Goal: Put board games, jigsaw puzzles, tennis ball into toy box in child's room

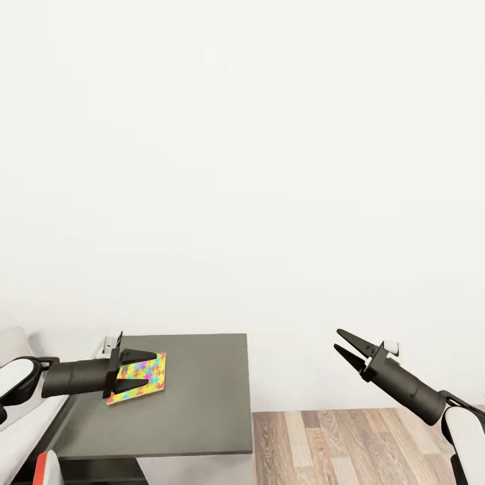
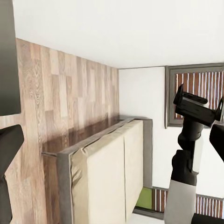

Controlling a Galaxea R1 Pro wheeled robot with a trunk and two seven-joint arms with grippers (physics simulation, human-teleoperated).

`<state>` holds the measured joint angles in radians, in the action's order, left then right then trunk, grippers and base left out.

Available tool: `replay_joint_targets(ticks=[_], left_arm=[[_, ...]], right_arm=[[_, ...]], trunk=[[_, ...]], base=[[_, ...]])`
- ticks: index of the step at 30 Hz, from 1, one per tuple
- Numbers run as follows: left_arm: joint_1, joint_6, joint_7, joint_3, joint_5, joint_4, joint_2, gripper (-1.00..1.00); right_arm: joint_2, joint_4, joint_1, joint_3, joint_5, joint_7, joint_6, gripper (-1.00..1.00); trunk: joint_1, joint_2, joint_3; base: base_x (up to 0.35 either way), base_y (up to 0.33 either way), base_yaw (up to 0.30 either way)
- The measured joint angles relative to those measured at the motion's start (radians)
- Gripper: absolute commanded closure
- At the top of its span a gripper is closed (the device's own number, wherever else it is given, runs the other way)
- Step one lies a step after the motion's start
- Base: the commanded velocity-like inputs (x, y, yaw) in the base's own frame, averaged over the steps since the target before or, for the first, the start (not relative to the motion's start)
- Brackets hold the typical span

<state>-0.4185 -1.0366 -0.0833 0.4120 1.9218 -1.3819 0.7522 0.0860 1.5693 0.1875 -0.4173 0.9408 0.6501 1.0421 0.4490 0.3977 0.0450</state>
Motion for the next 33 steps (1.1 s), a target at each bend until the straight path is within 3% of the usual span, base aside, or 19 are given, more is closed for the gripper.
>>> replay_joint_targets(ticks=[18,33], left_arm=[[0.000,0.000,0.000,0.001,-0.001,0.000,0.000,-1.00],[0.000,0.000,0.000,0.001,-0.002,0.000,0.000,-1.00]], right_arm=[[-0.001,-0.001,0.000,0.000,0.000,0.000,0.000,-1.00],[-0.002,-0.002,0.000,0.000,0.000,0.000,0.000,-1.00]], trunk=[[0.000,0.000,0.000],[0.000,0.000,0.000]], base=[[0.106,-0.109,0.047],[0.012,-0.012,0.007]])
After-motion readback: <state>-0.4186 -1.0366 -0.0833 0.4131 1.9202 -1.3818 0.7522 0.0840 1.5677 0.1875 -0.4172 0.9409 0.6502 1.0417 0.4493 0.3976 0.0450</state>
